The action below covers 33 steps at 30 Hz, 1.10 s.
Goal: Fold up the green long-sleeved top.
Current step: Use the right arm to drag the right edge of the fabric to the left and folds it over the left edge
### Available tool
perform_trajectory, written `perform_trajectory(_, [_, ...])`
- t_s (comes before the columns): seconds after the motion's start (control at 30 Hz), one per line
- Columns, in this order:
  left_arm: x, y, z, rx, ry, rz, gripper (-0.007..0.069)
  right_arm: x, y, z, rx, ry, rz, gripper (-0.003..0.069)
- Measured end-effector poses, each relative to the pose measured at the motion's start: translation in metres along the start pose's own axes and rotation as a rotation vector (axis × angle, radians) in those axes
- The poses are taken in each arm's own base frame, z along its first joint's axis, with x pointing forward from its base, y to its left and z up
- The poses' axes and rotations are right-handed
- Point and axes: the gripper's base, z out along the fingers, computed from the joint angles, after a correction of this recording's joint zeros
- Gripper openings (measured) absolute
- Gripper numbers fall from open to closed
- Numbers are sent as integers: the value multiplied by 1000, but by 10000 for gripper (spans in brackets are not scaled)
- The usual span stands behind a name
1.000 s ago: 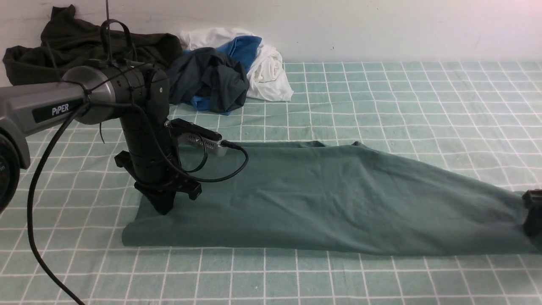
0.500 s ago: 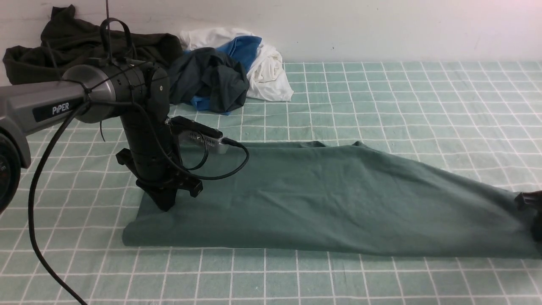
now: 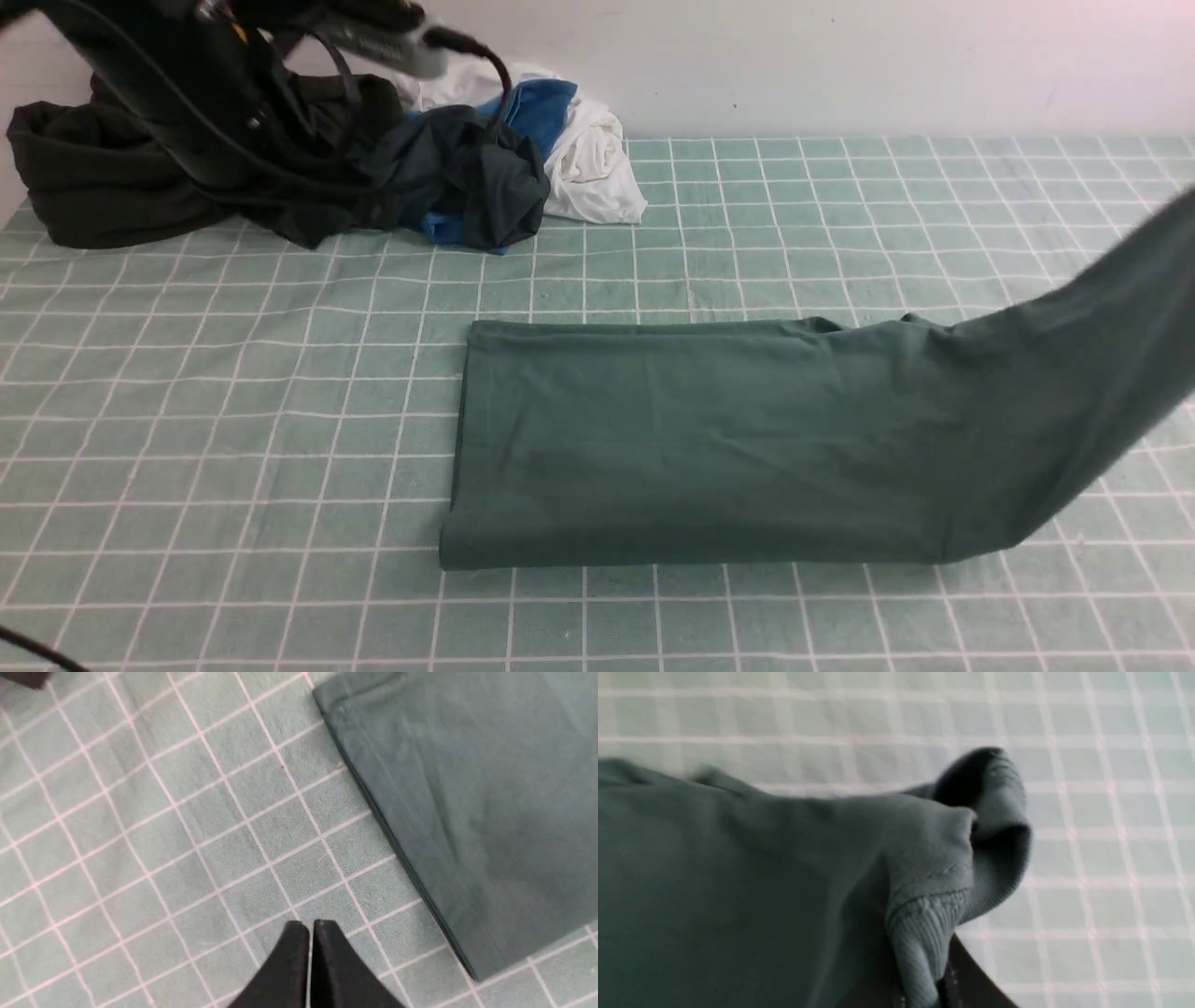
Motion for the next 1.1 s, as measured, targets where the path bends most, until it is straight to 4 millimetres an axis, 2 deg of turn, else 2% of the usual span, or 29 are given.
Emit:
perform_trajectory(0.07, [6, -2, -26, -10, -42, -20, -3, -9, 40, -3, -109, -36, -84, 22])
perform_trajectory(0.17, [17, -5, -62, -21, -95, -35, -3, -11, 113, 11, -288, -40, -204, 22])
perform_trajectory(0.2, [18, -6, -64, -22, -97, -37, -3, -10, 117, 13, -295, -35, -213, 22])
perform_trajectory(0.23, [23, -7, -79, -27, -126, -37, -3, -5, 157, 28, -377, -21, -262, 22])
perform_trajectory(0.4, [42, -14, -108, -30, -185, -42, -3, 14, 251, 76, -548, -49, -287, 22])
perform_trajectory(0.43, [44, -14, -109, -29, -185, -43, -3, 15, 252, 79, -549, -51, -282, 22])
perform_trajectory(0.5, [57, -19, -111, -13, -178, -49, -3, 27, 281, 100, -582, -47, -278, 31])
perform_trajectory(0.57, [74, -25, -109, 11, -157, -54, -3, 34, 298, 118, -598, -34, -266, 59])
perform_trajectory(0.6, [78, -26, -108, 17, -151, -55, -3, 35, 301, 121, -601, -31, -265, 68])
perform_trajectory(0.63, [96, -32, -104, 40, -126, -61, -3, 38, 309, 130, -611, -14, -257, 109])
perform_trajectory(0.7, [118, -39, -100, 55, -106, -66, -3, 39, 315, 137, -623, 8, -248, 193])
perform_trajectory(0.8, [152, -47, -101, 43, -141, -72, -3, 32, 318, 129, -646, 36, -260, 321])
perform_trajectory(0.9, [194, -55, -97, 5, -188, -117, -3, 14, 310, 99, -676, 87, -309, 453])
perform_trajectory(0.93, [197, -55, -96, 2, -191, -121, -3, 13, 309, 99, -676, 83, -307, 453])
perform_trajectory(0.97, [217, -58, -94, -28, -226, -159, -3, 3, 298, 77, -681, 79, -339, 481])
perform_trajectory(1.1, [256, -62, -82, -95, -311, -220, -3, -12, 266, 14, -671, -4, -406, 474])
